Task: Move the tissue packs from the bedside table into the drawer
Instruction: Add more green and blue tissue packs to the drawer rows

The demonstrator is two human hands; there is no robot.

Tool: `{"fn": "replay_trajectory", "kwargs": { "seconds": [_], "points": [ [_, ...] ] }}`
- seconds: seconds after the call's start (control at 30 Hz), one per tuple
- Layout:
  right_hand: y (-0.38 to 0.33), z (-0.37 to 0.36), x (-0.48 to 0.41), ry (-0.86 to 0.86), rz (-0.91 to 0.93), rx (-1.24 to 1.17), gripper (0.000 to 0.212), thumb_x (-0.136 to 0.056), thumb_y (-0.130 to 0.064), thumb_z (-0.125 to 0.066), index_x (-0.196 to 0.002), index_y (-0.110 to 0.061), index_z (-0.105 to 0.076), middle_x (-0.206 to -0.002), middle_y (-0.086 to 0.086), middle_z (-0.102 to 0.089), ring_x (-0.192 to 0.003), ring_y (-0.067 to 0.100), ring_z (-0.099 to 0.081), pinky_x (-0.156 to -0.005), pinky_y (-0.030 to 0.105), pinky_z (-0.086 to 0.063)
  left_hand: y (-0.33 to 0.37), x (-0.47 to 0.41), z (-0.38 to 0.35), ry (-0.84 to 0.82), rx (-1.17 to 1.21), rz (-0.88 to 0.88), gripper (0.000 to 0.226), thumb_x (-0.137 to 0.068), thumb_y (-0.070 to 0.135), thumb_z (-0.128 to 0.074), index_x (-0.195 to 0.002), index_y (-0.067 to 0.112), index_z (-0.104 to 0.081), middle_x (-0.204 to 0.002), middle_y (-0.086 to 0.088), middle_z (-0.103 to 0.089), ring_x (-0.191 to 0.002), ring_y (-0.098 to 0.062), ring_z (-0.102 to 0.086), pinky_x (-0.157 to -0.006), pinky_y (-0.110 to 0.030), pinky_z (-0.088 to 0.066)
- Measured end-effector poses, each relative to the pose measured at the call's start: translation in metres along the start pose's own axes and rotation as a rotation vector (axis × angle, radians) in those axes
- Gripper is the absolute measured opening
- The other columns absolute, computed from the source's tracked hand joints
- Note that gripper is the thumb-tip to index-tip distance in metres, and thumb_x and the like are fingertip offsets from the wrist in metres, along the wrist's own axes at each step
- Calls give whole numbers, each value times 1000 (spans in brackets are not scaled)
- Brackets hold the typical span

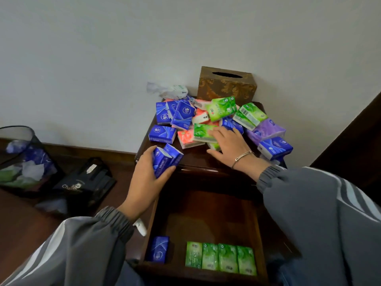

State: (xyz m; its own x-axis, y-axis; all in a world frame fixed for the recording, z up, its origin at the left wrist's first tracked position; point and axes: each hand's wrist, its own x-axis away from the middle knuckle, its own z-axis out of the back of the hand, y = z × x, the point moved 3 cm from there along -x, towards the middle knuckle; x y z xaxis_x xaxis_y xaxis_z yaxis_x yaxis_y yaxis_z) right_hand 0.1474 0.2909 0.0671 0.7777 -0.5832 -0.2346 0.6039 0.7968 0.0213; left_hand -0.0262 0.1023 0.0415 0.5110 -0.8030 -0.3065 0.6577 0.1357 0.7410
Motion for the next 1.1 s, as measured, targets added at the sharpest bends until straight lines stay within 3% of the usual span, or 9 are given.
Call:
{"fn": "replay_trajectory", "kwargs": {
  "seconds": [0.07,0.2,0.47,0.53,0.67,0.77,0.9,1.0,1.1],
  "points": [
    [5,3,2,25,56,-43,57,-84,-47,-58,-126,-10,-48,-126,11,-48,-108,31,-54,-93,43,-43,-1,3,-1,-6,24,11,73,-80,39,-71,-140,19,-34,-134,-1,-50,-120,-15,-50,-99,-30,-41],
    [7,7,-2,-68,45,-157,58,-84,-52,-56,-120,-8,-41,-123,11,-40,-97,29,-56,-82,41,-49,0,6,-4,-30,85,47,72,-81,39,-70,-141,20,-33,-135,-1,-49,-120,-15,-50,-100,-34,-44],
    [14,11,-12,-91,19,-206,31,-88,-26,-58,-105,-6,-42,-98,9,-49,-86,33,-55,-66,33,-35,-7,13,1,-46,129,96,73,-80,43,-69,-141,25,-31,-136,2,-48,-120,-12,-50,-98,-32,-46],
    [17,12,-11,-76,15,-248,42,-87,-27,-60,-118,-7,-40,-107,8,-51,-94,32,-56,-69,32,-38,-7,14,1,-57,133,106,74,-80,44,-68,-141,27,-30,-137,3,-47,-120,-10,-49,-99,-34,-46],
    [21,19,-10,-62,51,-352,68,-84,-29,-65,-140,-16,-30,-136,10,-41,-122,22,-45,-96,28,-37,-2,13,-1,-81,144,108,75,-80,45,-67,-142,29,-28,-139,4,-45,-120,-6,-46,-97,-32,-47],
    [30,24,-11,-50,50,-351,65,-82,-30,-67,-138,-21,-37,-129,10,-45,-117,23,-47,-93,26,-35,2,11,-3,-96,166,106,74,-80,45,-67,-141,31,-28,-139,5,-44,-121,-7,-46,-98,-37,-49],
    [42,23,-9,-275,24,-161,70,-78,-34,-69,-138,-19,-37,-129,12,-44,-113,27,-49,-90,32,-40,3,12,-6,-109,178,120,74,-80,46,-67,-141,32,-27,-140,5,-44,-122,-7,-46,-97,-35,-49],
    [41,21,-13,-355,18,-73,62,-72,-33,-74,-119,-14,-39,-112,7,-46,-98,26,-52,-76,29,-37,4,14,-8,-128,186,133,74,-80,45,-67,-141,32,-27,-141,5,-43,-125,-10,-47,-100,-39,-49],
    [35,21,-17,-384,15,-75,61,-63,-31,-79,-97,-23,-29,-89,-2,-43,-77,24,-51,-64,30,-36,4,17,-8,-142,192,143,74,-80,46,-67,-141,33,-27,-140,7,-44,-123,-7,-47,-98,-36,-49]
  ]
}}
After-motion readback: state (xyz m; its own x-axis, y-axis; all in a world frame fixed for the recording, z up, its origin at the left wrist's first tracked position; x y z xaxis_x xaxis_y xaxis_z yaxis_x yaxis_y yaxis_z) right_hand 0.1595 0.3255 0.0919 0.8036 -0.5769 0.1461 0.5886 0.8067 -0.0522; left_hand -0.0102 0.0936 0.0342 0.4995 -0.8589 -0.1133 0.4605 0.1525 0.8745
